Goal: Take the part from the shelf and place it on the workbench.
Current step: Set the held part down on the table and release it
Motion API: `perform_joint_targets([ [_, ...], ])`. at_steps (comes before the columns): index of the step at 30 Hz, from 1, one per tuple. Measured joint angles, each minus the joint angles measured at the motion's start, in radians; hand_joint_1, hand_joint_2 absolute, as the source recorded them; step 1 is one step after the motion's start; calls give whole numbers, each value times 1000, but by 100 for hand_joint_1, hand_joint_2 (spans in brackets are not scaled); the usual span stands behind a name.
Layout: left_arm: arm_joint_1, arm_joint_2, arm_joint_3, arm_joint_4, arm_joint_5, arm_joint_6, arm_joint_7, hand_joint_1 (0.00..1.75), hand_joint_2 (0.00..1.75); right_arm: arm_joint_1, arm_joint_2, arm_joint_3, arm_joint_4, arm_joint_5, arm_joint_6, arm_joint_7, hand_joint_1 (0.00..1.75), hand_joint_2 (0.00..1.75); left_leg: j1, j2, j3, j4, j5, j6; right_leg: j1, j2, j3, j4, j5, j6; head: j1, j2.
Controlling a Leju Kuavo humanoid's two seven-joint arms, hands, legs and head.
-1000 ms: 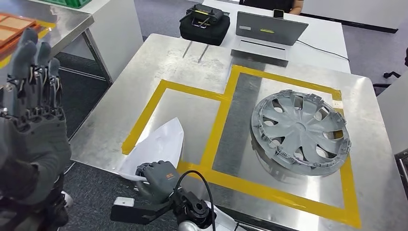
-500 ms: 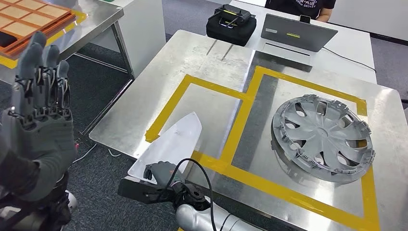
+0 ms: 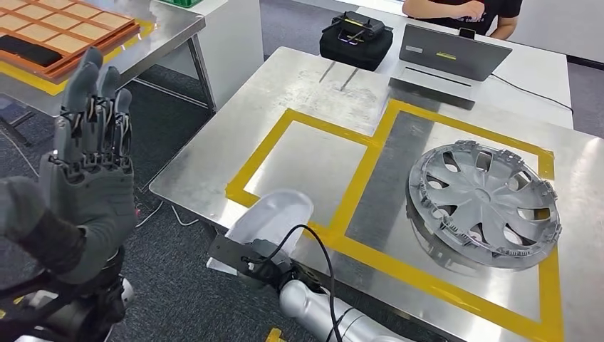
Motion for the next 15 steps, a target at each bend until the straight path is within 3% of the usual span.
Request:
perform_joint_targets([
  [2,19,0,0,3,0,4,-23,0,0,1,-1,-17,15,-26,3,4,175,175,-2,4,-39,80,-56,-1,-4,-4,3,-13,26,-7,-14,0],
  [4,37,1,0,8,-1,7,-39,0,0,2,-6,-32,25,-45,1,11,175,175,-3,6,-87,206,-122,-4,-1,-6,-11,-14,36,-10,-30,0],
  [5,45,1,0,10,-3,7,-43,0,0,3,-9,-39,29,-51,-1,14,175,175,-3,6,-100,244,-135,-6,1,-8,-16,-13,38,-10,-34,0],
  [6,52,2,0,12,-5,7,-46,0,0,4,-12,-46,32,-55,-5,17,175,175,-3,7,-94,246,-129,-7,2,-10,-21,-11,40,-9,-38,0],
  [8,60,2,0,17,-16,7,-48,0,0,3,-16,-60,37,-58,-18,24,175,175,-3,13,-28,144,-85,-6,2,-15,-28,-3,40,-5,-45,0],
  [10,66,2,0,19,-31,7,-49,0,0,1,-19,-74,39,-60,-34,29,175,175,-5,19,41,35,-61,4,6,-18,-40,12,35,5,-52,0],
  [11,69,2,0,20,-37,7,-49,0,0,-2,-21,-81,40,-61,-42,30,175,175,-7,20,56,11,-60,11,7,-20,-46,18,33,11,-52,0],
  [15,85,3,0,22,-50,9,-47,0,0,-12,-29,-106,32,-65,-59,37,175,175,-9,14,50,4,-51,40,4,-17,-68,39,23,32,-42,0],
])
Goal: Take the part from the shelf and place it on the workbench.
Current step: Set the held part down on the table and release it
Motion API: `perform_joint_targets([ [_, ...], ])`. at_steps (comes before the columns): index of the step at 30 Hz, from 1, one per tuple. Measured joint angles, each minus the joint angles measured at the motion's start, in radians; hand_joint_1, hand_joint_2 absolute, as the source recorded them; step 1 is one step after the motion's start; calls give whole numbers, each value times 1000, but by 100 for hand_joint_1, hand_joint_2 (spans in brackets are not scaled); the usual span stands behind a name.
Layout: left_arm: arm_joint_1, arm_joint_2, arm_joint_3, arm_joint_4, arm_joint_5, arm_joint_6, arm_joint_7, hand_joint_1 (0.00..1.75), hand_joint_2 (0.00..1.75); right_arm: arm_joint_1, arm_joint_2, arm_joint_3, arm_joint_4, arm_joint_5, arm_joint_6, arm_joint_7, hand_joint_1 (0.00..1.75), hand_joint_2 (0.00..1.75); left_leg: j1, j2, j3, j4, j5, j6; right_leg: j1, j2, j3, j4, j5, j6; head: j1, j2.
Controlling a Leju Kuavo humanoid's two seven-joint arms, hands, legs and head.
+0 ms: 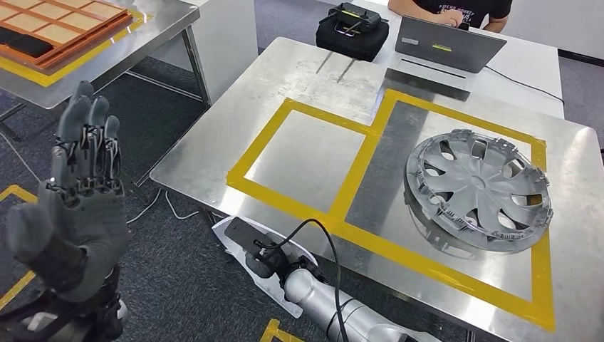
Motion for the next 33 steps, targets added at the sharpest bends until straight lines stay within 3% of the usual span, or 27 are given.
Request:
perform_joint_targets([
  [2,3,0,0,0,-3,1,0,0,0,-6,-5,-8,-5,-1,-4,2,175,175,1,-3,-4,-2,6,10,-5,9,-39,82,-51,13,9,0],
  [4,7,0,0,1,-4,1,0,0,0,-10,-10,-15,-10,-4,-8,-1,175,175,0,-6,-12,-2,11,15,-9,13,-94,215,-114,20,18,0],
  [5,12,0,0,2,-4,1,0,0,0,-11,-12,-19,-11,-6,-10,-4,175,175,-2,-7,-16,-2,14,16,-9,13,-111,260,-128,19,21,0],
  [6,16,0,0,3,-4,1,0,0,0,-11,-14,-22,-13,-8,-11,-8,175,175,-3,-9,-19,-2,17,17,-9,14,-112,272,-126,17,24,0],
  [7,18,0,0,4,-4,1,1,0,0,-11,-15,-24,-14,-10,-13,-11,175,175,-5,-12,-20,-2,19,16,-8,14,-92,241,-107,11,27,0],
  [9,19,0,0,5,-4,1,1,0,0,-15,-17,-28,-19,-12,-14,-15,175,175,-8,-15,-21,-3,23,16,-2,16,-18,103,-52,-11,33,0],
  [11,20,0,0,6,-4,1,0,0,0,-23,-18,-32,-27,-14,-15,-17,175,175,-9,-16,-23,-6,29,9,7,14,33,-1,-26,-33,33,0],
  [13,20,-1,0,7,-6,0,0,0,0,-28,-18,-35,-32,-16,-18,-19,175,175,-6,-15,-23,-14,37,-5,14,11,39,-26,-24,-44,35,0],
  [16,20,-1,1,8,-9,-1,0,0,0,-30,-19,-40,-39,-17,-25,-22,175,175,-10,-8,-35,-4,28,-20,7,9,69,-68,7,-51,37,0],
  [19,22,0,1,9,-11,-2,1,0,0,-32,-19,-42,-42,-22,-28,-23,175,175,-8,-4,-104,147,-51,-30,4,7,75,-85,24,-52,18,0],
  [21,26,0,1,10,-12,-2,2,0,0,-28,-22,-42,-41,-25,-28,-25,175,175,-4,-4,-135,217,-65,-40,4,7,71,-78,22,-50,12,0],
  [22,26,0,1,11,-13,-2,2,0,0,-27,-23,-42,-41,-28,-28,-27,175,175,-1,-3,-125,200,-47,-45,2,8,68,-71,18,-48,10,0],
  [23,26,0,1,11,-15,-2,2,0,0,-27,-23,-43,-41,-32,-28,-29,175,175,3,-1,-97,150,-17,-49,0,9,65,-60,13,-43,8,0],
  [25,27,1,1,11,-18,-2,3,0,0,-31,-24,-46,-42,-39,-28,-32,175,175,5,2,-36,44,11,-51,-2,11,54,-33,-3,-30,2,0],
  [27,28,1,1,11,-20,-2,3,0,0,-38,-25,-50,-44,-43,-28,-32,175,175,3,0,-13,11,1,-36,0,12,40,-13,-13,-19,-1,0],
  [30,30,1,2,11,-20,-2,3,0,0,-41,-26,-53,-47,-45,-29,-30,175,175,3,-4,-14,13,2,-12,0,12,26,0,-21,-7,9,0],
  [31,31,1,2,11,-21,-2,2,0,0,-43,-27,-55,-47,-47,-30,-27,175,175,4,-5,-14,13,3,-6,-2,13,15,19,-34,-1,14,0],
  [33,32,0,2,11,-14,-3,-2,0,0,-47,-31,-59,-49,-56,-32,-15,175,175,6,-5,-15,12,5,0,-7,16,-31,116,-85,11,23,0],
])
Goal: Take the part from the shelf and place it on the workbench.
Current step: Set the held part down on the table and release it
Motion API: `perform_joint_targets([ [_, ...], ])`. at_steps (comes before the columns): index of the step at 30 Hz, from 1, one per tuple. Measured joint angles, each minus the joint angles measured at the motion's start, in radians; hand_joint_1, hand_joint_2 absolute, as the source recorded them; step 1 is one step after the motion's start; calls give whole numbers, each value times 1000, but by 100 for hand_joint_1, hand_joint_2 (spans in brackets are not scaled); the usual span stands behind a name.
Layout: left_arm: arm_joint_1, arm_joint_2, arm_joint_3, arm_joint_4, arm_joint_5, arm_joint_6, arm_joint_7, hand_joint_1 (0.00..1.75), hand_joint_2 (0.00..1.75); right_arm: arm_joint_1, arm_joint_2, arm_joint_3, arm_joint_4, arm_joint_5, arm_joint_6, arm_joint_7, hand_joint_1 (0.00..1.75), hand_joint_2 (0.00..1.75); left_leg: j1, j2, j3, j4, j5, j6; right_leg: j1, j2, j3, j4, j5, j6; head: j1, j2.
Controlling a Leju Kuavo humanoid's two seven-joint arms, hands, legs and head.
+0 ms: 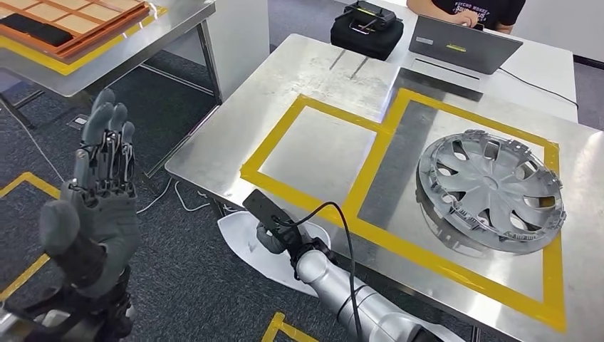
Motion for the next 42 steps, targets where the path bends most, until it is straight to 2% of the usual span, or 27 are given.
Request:
perform_joint_targets([
  [2,4,0,0,0,18,-2,-9,0,0,-3,-7,-6,-4,-9,-1,13,175,175,0,0,-2,0,0,2,-5,1,-60,128,-48,6,7,0],
  [3,6,0,0,0,28,-3,-13,0,0,-4,-10,-9,-7,-12,-1,17,175,175,0,-1,-3,0,1,2,-7,1,-77,160,-51,6,9,0],
  [4,7,0,0,0,34,-3,-17,0,0,-4,-13,-12,-9,-14,-1,20,175,175,0,-3,-3,0,-1,2,-8,1,-76,156,-35,5,11,0],
  [5,8,0,1,0,38,-3,-21,0,0,-6,-16,-15,-12,-15,-1,22,175,175,0,-5,-1,0,-3,2,-9,1,-57,113,-4,2,13,0],
  [7,9,0,2,0,48,0,-33,0,0,-11,-21,-20,-18,-18,-2,26,175,175,-1,-9,2,-1,-8,-1,-7,1,7,-28,53,-9,18,0],
  [9,13,0,7,0,59,4,-46,0,0,-18,-23,-23,-23,-20,-4,29,175,175,-1,-10,4,-3,-13,-13,-1,0,46,-114,56,-17,20,0],
  [11,18,0,11,-1,66,7,-52,0,0,-21,-25,-24,-26,-22,-5,31,175,175,2,-9,10,-12,-18,-30,4,1,56,-129,40,-21,21,0],
  [13,21,1,16,-2,67,8,-55,0,0,-21,-27,-27,-29,-23,-7,32,175,175,2,-4,8,-1,-21,-38,0,3,88,-147,44,-32,18,0],
  [15,23,1,19,-3,67,8,-56,0,0,-20,-29,-30,-31,-23,-7,32,175,175,1,0,-39,82,-39,-40,-4,3,125,-161,45,-44,5,0],
  [17,28,1,20,-3,67,8,-57,0,0,-17,-30,-31,-31,-23,-6,32,175,175,-1,1,-125,204,-59,-40,-2,3,147,-162,30,-50,-8,0],
  [19,36,1,22,-2,67,9,-57,0,0,-11,-30,-31,-31,-23,-5,32,175,175,-4,1,-187,241,-21,-39,1,5,174,-162,5,-51,-15,0],
  [20,38,1,23,-2,67,10,-58,0,0,-9,-30,-31,-31,-23,-5,32,175,175,-6,1,-189,202,27,-35,2,7,193,-162,-10,-49,-19,0],
  [22,39,1,24,-2,67,10,-58,0,0,-9,-31,-31,-31,-23,-5,31,175,175,-12,4,-151,76,118,-27,2,10,228,-167,-44,-43,-25,0],
  [23,39,1,24,-2,67,11,-58,0,0,-9,-31,-31,-31,-24,-5,31,175,175,-17,5,-123,24,133,-23,3,10,239,-172,-59,-37,-28,0],
  [24,39,1,25,-3,67,12,-58,0,0,-12,-31,-32,-32,-24,-5,29,175,175,-21,6,-103,-4,125,-18,3,10,245,-181,-68,-31,-30,0],
  [26,40,1,25,-5,67,14,-60,0,0,-20,-29,-33,-33,-25,-6,24,175,175,-25,5,-74,-25,88,-6,4,8,261,-186,-62,-19,-29,0],
  [28,40,0,25,-6,66,16,-63,0,0,-26,-28,-34,-36,-25,-7,23,175,175,-22,3,-46,-42,67,6,4,9,229,-107,-16,-13,-25,0],
  [30,41,0,25,-6,65,17,-66,0,0,-19,-32,-35,-36,-25,-9,22,175,175,-18,0,-1,-66,45,13,4,11,126,42,18,-10,-16,0],
  [31,42,0,25,-5,64,18,-68,0,0,-13,-36,-35,-35,-26,-10,21,175,175,-17,-1,25,-77,32,14,3,11,74,101,3,-9,-11,0],
  [32,43,0,25,-4,64,18,-69,0,0,-6,-38,-35,-34,-26,-10,21,175,175,-17,-3,52,-87,19,15,2,11,28,135,-35,-7,-8,0],
  [34,44,0,25,-4,62,18,-70,0,0,1,-42,-35,-32,-27,-11,20,175,175,-17,-7,106,-99,-12,13,-2,11,-33,126,-127,-1,-3,0],
  [35,45,0,25,-4,62,18,-70,0,0,3,-43,-35,-31,-28,-11,20,175,175,-17,-10,134,-102,-31,12,-5,11,-49,90,-145,2,-1,0],
  [36,45,0,25,-4,62,18,-70,0,0,6,-46,-35,-30,-28,-11,20,175,175,-17,-12,161,-103,-51,10,-7,11,-57,36,-120,4,2,0],
  [39,49,0,25,-2,59,18,-70,0,0,14,-52,-35,-27,-30,-10,20,175,175,-17,-20,218,-96,-111,-3,-9,5,-61,-143,152,-4,11,0],
  [40,51,0,25,-2,54,18,-71,0,0,12,-51,-35,-28,-31,-10,19,175,175,-16,-22,234,-91,-127,-11,-5,4,-55,-167,212,-12,11,0],
  [41,51,0,24,-3,44,19,-72,0,0,6,-48,-35,-29,-31,-11,18,175,175,-14,-22,247,-77,-131,-19,0,3,-47,-169,224,-23,9,0],
  [42,52,0,24,-4,31,21,-73,0,0,-2,-44,-35,-31,-31,-12,18,131,175,-10,-21,240,-49,-126,-27,3,3,-32,-163,221,-34,8,0],
])
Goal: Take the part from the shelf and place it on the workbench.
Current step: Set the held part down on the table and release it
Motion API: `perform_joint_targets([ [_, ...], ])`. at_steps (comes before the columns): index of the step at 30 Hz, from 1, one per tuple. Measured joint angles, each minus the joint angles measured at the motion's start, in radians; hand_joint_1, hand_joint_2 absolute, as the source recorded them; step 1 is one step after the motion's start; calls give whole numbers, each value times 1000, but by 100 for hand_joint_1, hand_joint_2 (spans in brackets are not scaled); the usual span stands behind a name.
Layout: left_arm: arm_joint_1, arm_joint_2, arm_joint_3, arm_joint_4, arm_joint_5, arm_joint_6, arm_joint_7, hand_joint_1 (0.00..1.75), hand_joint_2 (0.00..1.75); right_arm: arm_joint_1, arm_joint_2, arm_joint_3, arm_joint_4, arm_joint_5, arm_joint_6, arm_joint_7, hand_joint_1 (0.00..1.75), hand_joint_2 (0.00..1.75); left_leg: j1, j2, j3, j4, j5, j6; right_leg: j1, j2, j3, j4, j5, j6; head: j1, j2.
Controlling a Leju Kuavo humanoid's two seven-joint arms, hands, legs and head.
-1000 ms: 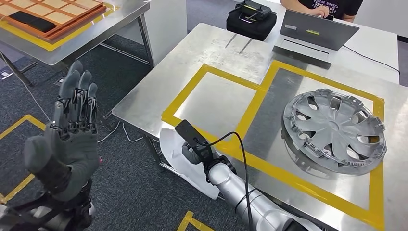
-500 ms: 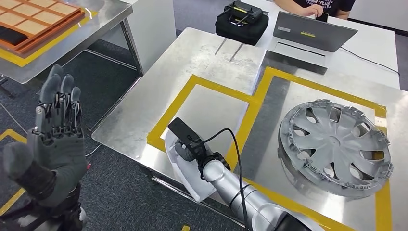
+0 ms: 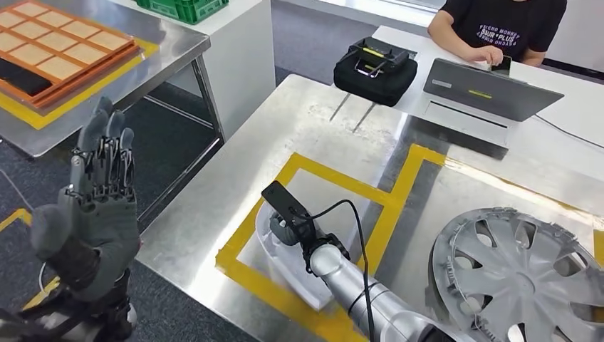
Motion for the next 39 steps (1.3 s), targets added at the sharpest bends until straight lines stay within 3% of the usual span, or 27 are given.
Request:
perform_joint_targets([
  [1,0,0,0,-1,-15,2,1,0,0,-8,2,-1,-1,0,-3,0,87,175,3,4,-23,51,19,-5,2,0,9,-2,-8,-11,-2,0],
  [3,2,0,0,-4,-46,7,12,0,0,-15,4,-2,-1,2,-20,-2,0,175,4,12,-120,187,45,-8,3,2,23,-9,-19,-28,-8,0],
  [4,4,0,-1,-4,-60,9,20,0,0,-12,4,-2,-1,4,-32,-4,0,175,3,15,-171,244,31,-7,5,4,28,-11,-27,-35,-13,0],
  [5,5,0,-1,-4,-72,11,27,0,0,-8,3,-2,-1,6,-43,-6,0,175,2,16,-214,279,-6,-7,6,7,33,-10,-34,-38,-18,0],
  [7,8,0,-2,-4,-82,13,36,0,0,-1,2,-3,-1,4,-53,-8,0,175,2,16,-270,291,-90,-8,9,14,48,-8,-51,-40,-24,0],
  [8,10,0,-3,-4,-82,14,36,0,0,1,1,-4,-1,0,-53,-7,0,175,2,17,-282,267,-106,-7,9,17,57,-5,-59,-39,-27,0],
  [9,11,0,-4,-4,-80,14,36,0,0,3,0,-4,-1,-5,-53,-7,0,175,1,17,-283,223,-88,-5,10,20,65,-2,-69,-37,-29,0],
  [11,13,1,-5,-4,-83,13,37,0,0,8,-3,-6,-1,-13,-54,-10,0,175,0,21,-269,101,28,4,11,24,75,11,-87,-29,-38,0],
  [13,15,1,-5,-4,-91,13,42,0,0,11,-6,-9,-4,-22,-56,-18,0,175,-2,24,-255,33,110,12,13,29,73,23,-106,-16,-43,0],
  [17,17,1,-6,-4,-106,13,49,0,0,13,-14,-19,-15,-36,-57,-34,0,175,1,24,-235,24,135,29,13,29,58,52,-143,9,-38,0],
  [18,17,1,-6,-4,-108,14,49,0,0,14,-17,-21,-17,-39,-57,-38,0,175,3,24,-232,22,139,34,10,26,43,88,-167,18,-33,0],
  [21,18,1,-6,-5,-111,17,50,0,0,22,-24,-27,-26,-54,-61,-53,0,175,4,25,-233,21,138,40,-3,17,-36,269,-262,38,-14,0],
  [22,19,1,-6,-5,-113,19,51,0,0,26,-26,-28,-30,-61,-64,-62,0,175,4,24,-234,22,138,40,-7,16,-51,304,-273,41,-10,0],
  [23,19,1,-6,-5,-117,20,53,0,0,31,-27,-29,-36,-71,-68,-75,0,175,3,24,-234,22,137,40,-9,16,-49,300,-264,41,-5,0],
  [24,20,1,-6,-5,-122,21,56,0,0,36,-29,-31,-43,-83,-74,-91,0,175,3,23,-234,22,137,40,-10,16,-27,259,-238,40,-1,0],
  [26,22,1,-6,-6,-139,24,61,0,0,48,-31,-37,-65,-117,-92,-132,0,175,1,21,-233,22,138,37,-7,16,44,117,-177,29,6,0],
  [28,24,1,-7,-9,-154,27,66,0,0,62,-32,-47,-92,-149,-112,-169,0,175,-1,20,-235,23,136,31,-3,15,89,29,-148,19,9,0],
  [32,35,1,-7,-14,-165,31,71,0,0,92,-36,-60,-129,-172,-128,-190,0,175,-4,22,-239,23,140,30,-4,16,98,18,-135,28,-1,0],
  [35,37,1,-7,-15,-170,33,75,0,0,107,-39,-69,-152,-200,-130,-206,0,175,-4,22,-237,17,143,23,-4,17,95,18,-133,23,-9,0],
  [39,51,2,-8,-20,-211,45,95,0,0,143,-52,-98,-216,-338,-149,-283,0,175,-4,22,-236,15,147,20,-4,16,95,18,-133,21,-12,0],
])
